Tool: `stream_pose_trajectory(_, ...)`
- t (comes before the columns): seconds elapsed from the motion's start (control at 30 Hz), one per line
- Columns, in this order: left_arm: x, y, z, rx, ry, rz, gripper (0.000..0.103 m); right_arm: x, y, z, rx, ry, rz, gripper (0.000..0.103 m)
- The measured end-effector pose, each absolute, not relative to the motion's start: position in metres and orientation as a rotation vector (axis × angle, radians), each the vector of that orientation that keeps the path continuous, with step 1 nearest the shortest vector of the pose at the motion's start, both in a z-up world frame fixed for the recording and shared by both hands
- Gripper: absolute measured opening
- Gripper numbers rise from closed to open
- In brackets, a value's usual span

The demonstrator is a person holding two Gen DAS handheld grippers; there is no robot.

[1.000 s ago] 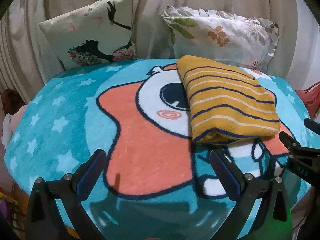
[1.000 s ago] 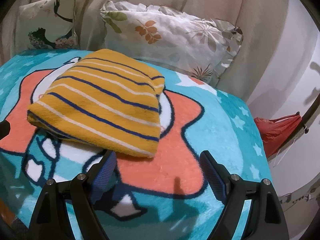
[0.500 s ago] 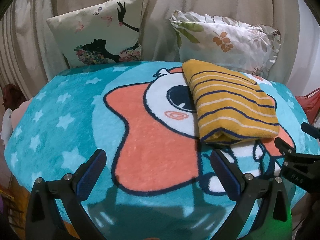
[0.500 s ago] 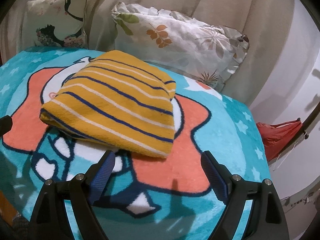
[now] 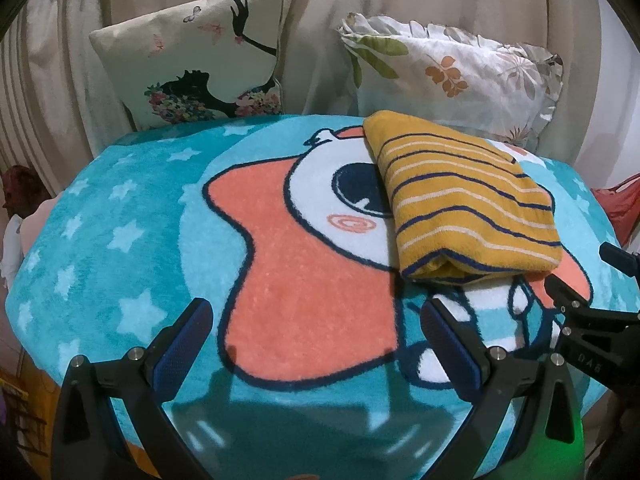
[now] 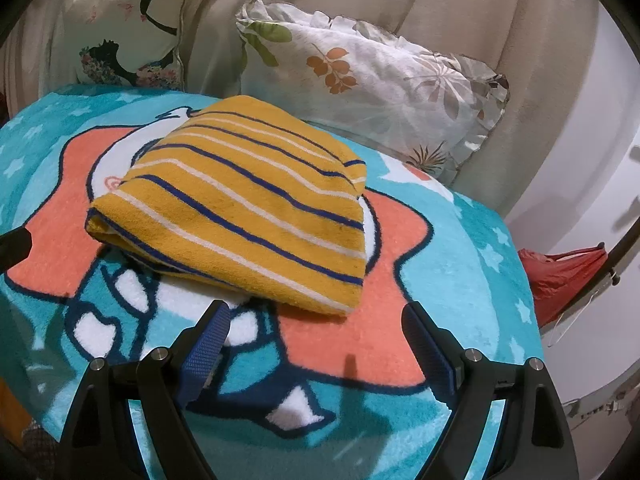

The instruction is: Fold small clothes

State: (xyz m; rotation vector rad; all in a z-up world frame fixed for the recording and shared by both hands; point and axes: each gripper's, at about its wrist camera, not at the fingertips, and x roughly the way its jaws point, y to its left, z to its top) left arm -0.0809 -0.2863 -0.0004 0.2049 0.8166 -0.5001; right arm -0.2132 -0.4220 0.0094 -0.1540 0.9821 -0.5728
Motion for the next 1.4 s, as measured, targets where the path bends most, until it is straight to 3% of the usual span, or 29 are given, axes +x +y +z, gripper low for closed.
stream_pose_trajectory(1.4, -0.075, -0.323, -0.01, 0.26, 0.828, -0.502, 0.103, -0.209, -0.441, 0.005, -0.131, 0.979, -0.553, 0.091)
